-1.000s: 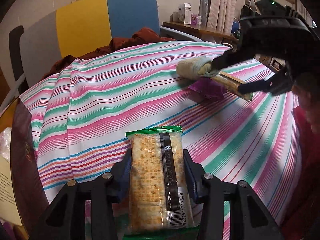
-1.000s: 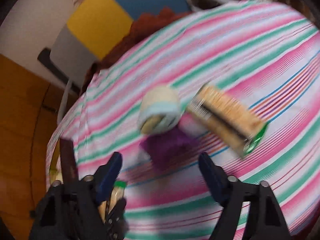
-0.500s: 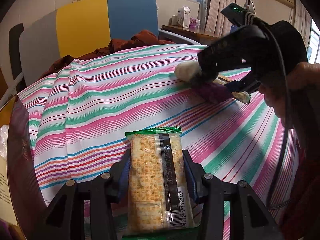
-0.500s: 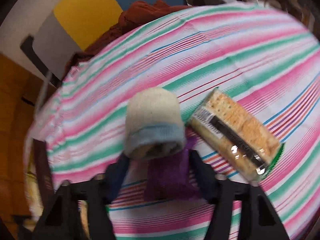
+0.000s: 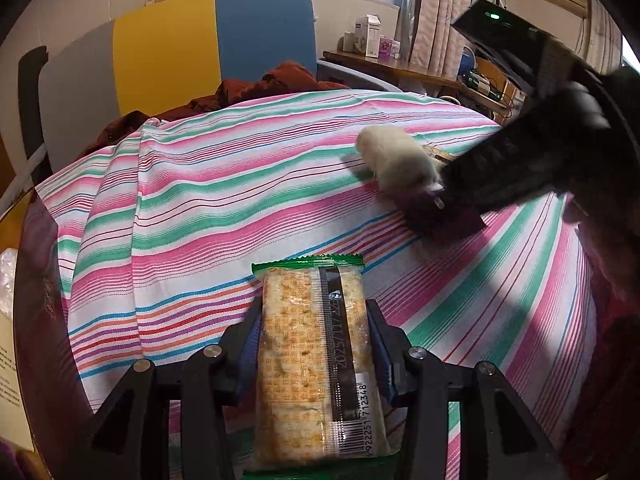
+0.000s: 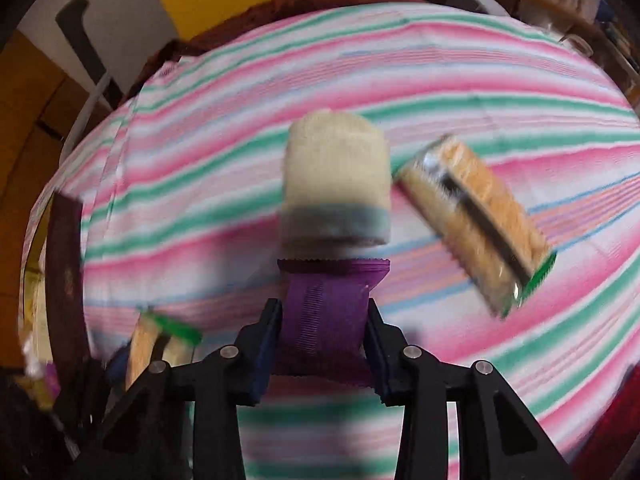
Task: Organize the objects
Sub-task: 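Carry the cracker packet and purple packet over the gold tray and release both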
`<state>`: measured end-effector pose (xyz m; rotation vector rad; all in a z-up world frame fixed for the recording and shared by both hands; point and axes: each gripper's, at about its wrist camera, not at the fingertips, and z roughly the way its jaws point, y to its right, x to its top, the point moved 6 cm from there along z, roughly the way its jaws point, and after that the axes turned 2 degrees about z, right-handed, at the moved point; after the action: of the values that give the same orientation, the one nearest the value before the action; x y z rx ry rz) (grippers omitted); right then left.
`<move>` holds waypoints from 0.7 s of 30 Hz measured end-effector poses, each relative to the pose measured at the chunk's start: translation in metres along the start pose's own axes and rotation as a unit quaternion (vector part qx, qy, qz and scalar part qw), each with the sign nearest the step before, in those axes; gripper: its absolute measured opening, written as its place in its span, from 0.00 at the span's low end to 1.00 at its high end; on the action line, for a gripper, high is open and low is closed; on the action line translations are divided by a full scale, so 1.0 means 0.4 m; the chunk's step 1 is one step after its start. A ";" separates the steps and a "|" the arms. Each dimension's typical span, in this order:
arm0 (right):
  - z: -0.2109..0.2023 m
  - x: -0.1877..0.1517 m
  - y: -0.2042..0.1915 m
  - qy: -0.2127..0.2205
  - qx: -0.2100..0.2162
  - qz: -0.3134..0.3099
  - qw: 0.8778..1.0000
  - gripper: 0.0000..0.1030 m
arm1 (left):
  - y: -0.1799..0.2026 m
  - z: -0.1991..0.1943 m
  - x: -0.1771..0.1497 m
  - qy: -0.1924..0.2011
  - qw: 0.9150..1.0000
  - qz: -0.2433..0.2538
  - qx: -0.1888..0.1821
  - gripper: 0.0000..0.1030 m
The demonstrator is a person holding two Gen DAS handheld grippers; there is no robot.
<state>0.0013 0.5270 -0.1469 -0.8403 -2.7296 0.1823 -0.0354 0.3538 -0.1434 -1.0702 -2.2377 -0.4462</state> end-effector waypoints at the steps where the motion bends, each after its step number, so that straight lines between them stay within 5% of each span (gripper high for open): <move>1: -0.003 -0.012 -0.001 -0.006 0.002 0.000 1.000 0.39 | 0.000 -0.002 -0.001 -0.001 1.000 0.000 -0.001 0.45; 8: -0.058 -0.076 -0.020 0.011 0.045 0.007 0.999 0.39 | -0.004 -0.060 -0.019 -0.007 1.000 -0.007 -0.017 0.44; 15: -0.129 -0.083 -0.067 0.071 0.077 -0.003 0.995 0.39 | -0.013 -0.211 0.002 0.046 0.999 -0.009 -0.019 0.45; 21: -0.191 -0.098 -0.216 0.107 0.125 -0.043 0.985 0.39 | -0.115 -0.349 0.014 0.090 0.994 -0.060 0.009 0.45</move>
<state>0.0093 0.4366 -0.0656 -0.6309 -2.4709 0.3835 -0.0211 0.2546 -0.0359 -0.8539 -2.1487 -0.5483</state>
